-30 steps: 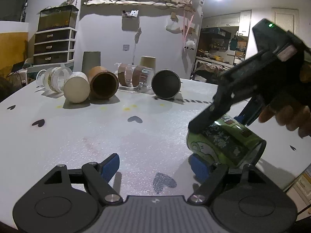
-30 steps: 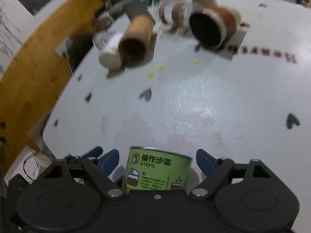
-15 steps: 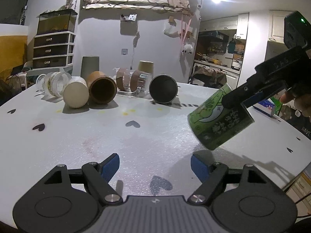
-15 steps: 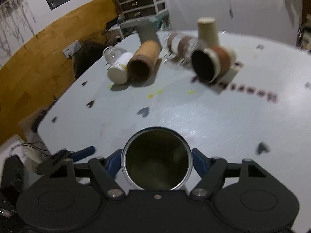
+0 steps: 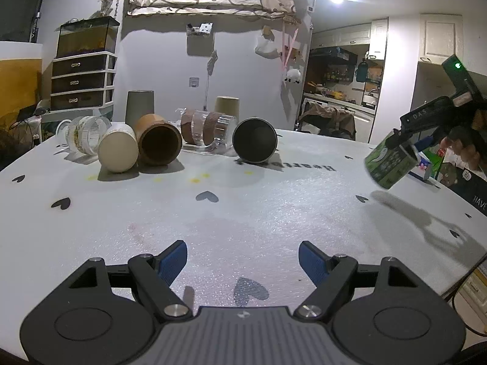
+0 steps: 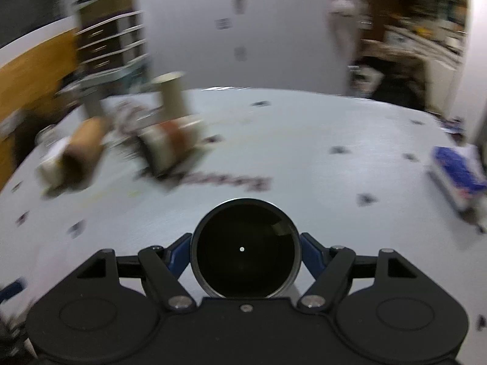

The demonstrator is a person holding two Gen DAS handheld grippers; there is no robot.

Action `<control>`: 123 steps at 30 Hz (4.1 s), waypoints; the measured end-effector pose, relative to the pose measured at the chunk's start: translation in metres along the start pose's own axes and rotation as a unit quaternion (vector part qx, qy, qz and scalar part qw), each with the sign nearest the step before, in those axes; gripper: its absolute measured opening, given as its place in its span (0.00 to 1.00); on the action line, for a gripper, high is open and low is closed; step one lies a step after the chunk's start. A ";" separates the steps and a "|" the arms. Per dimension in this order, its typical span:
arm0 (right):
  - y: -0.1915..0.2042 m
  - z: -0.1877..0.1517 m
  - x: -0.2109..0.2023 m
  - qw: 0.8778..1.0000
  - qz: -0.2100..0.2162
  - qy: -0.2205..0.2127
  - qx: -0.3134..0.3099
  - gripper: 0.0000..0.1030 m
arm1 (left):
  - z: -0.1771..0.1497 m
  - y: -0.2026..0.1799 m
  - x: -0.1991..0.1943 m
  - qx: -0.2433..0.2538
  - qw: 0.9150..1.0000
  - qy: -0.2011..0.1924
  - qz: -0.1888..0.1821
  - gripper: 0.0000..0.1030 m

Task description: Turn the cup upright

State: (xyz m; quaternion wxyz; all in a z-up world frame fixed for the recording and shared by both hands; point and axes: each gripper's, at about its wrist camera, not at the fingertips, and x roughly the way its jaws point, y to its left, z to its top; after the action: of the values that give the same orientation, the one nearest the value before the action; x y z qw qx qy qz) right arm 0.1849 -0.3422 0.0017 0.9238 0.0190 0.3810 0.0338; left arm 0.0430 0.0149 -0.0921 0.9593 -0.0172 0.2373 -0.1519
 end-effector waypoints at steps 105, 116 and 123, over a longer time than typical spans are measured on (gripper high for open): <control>0.031 -0.215 -0.137 0.948 -0.151 -0.271 0.073 1.00 | 0.032 -0.087 -0.031 0.049 0.997 -0.059 0.006 1.00; 0.032 -0.214 -0.137 0.948 -0.150 -0.271 0.071 1.00 | 0.032 -0.088 -0.031 0.048 0.997 -0.059 0.006 1.00; 0.032 -0.214 -0.137 0.948 -0.150 -0.271 0.071 1.00 | 0.032 -0.088 -0.031 0.048 0.997 -0.059 0.006 1.00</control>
State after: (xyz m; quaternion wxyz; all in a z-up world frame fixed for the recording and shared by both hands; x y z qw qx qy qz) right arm -0.0644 -0.3192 -0.0524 0.9828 0.0358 0.1163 -0.1385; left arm 0.0071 -0.0609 -0.0407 0.9722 0.0217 0.1729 -0.1561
